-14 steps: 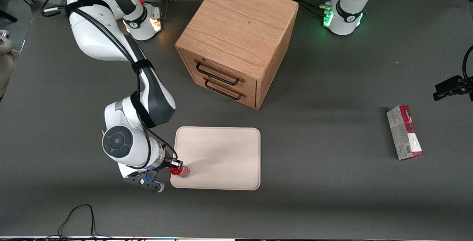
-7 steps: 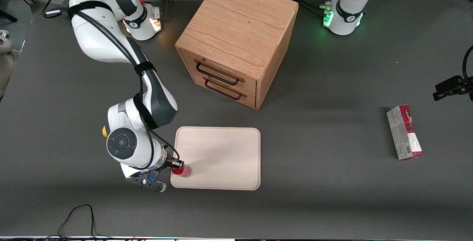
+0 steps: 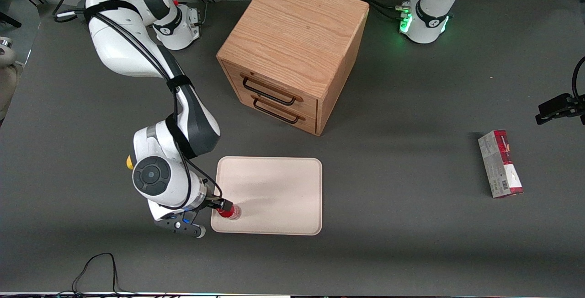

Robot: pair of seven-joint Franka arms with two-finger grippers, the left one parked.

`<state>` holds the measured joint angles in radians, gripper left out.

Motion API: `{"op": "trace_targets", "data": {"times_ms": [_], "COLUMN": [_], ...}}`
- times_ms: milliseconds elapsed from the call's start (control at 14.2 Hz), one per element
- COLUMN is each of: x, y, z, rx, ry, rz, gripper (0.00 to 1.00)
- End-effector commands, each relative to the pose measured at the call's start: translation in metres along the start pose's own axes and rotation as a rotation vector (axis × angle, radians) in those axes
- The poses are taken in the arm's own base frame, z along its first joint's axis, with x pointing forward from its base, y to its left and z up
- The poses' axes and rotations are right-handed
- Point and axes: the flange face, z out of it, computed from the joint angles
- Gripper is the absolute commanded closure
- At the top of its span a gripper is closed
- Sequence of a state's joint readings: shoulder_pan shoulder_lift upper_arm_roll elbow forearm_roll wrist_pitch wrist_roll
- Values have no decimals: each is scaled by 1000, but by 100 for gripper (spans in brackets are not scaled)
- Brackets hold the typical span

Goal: Place coke bottle on tray

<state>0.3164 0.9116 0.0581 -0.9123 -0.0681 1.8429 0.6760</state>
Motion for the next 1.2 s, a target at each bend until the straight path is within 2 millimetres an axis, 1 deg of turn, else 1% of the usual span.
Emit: {"op": "trace_targets", "data": {"times_ms": [0,141,211,281,422,633,773,844,984,1055,1125], "x": [-5,-8,-13,-15,-21,-42,-54,-62,-77,-86,-99], "y": [0,12,18,30,60,114,157,172,216,236,258], "z": [-17,-43,-56,-68,-92,-119,-136,-145,-167,-182,-193], "rx": [-41,-58,-70,-81,-85,-73,-70,-66,-33,-18,-11], "ry": [-5,-27,-55,-75,-106,-165,-178,-182,-181,-171,-166], "rz": [15,13,-4,-36,-67,-165,-219,-253,-283,-306,-326], "gripper": [0,0,0,0,0,0,0,0,0,0,0]}}
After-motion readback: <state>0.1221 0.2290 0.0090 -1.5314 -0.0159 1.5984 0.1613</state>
